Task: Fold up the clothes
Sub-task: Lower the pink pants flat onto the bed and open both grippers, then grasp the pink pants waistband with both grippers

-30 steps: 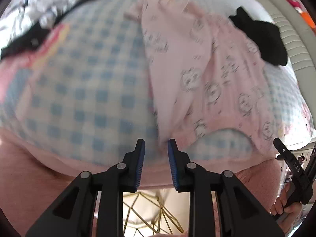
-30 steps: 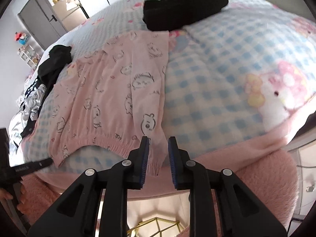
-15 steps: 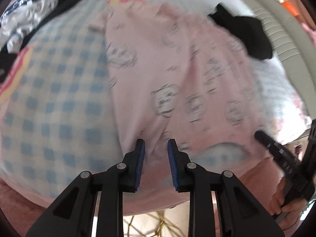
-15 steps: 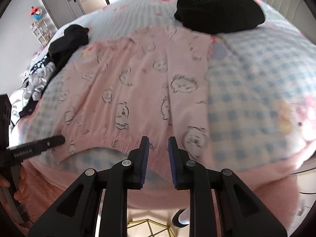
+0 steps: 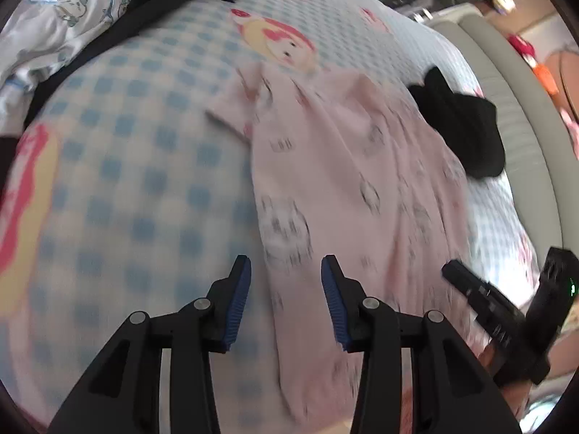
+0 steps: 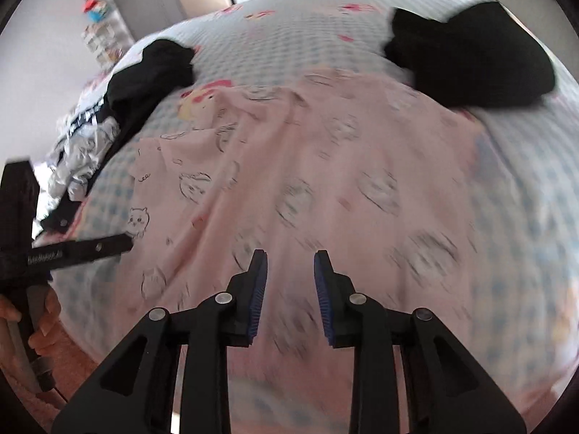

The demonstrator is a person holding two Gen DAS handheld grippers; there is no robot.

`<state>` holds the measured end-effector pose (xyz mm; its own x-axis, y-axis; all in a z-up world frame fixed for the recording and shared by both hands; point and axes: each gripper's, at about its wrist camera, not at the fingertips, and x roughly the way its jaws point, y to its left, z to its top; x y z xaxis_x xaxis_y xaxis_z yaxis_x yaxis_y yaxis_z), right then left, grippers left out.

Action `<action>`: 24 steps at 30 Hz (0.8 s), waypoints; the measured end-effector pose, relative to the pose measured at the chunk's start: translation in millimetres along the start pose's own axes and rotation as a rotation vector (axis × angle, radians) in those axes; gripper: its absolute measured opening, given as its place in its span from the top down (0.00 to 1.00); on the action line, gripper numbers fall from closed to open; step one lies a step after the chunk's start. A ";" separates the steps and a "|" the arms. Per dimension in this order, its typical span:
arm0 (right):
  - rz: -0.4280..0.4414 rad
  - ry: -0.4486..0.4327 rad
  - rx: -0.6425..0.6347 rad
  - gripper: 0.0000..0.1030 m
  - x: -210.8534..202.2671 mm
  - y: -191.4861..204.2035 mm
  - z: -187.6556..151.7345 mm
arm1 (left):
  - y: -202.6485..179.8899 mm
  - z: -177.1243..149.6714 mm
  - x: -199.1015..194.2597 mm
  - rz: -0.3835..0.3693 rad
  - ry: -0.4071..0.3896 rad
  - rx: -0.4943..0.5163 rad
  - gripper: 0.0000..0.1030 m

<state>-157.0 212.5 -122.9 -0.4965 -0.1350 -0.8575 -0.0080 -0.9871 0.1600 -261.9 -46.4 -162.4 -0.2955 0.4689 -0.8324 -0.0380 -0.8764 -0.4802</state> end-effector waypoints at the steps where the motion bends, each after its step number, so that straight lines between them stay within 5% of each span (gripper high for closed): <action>1: -0.004 0.005 -0.016 0.74 7.7 5.5 4.8 | 1.0 4.8 1.8 0.002 -0.020 -0.006 0.59; 9: -0.022 0.088 -0.052 0.74 66.3 21.0 10.7 | 10.9 34.4 21.9 -0.037 -0.074 -0.095 0.59; 11: -0.022 0.083 -0.058 0.74 67.3 19.5 3.8 | 4.7 32.1 25.2 -0.083 -0.071 -0.070 0.63; 13: -0.022 0.079 -0.066 0.74 62.5 17.8 -1.9 | -2.1 30.3 26.3 -0.077 -0.074 -0.033 0.90; 24: -0.072 0.081 -0.047 0.86 36.3 1.2 -44.8 | -1.4 -21.9 8.1 -0.051 0.041 -0.020 0.96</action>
<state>-136.2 202.5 -175.7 -0.4241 -0.0683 -0.9030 0.0002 -0.9972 0.0754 -243.3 -39.0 -174.5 -0.2541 0.5175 -0.8171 -0.0327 -0.8489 -0.5275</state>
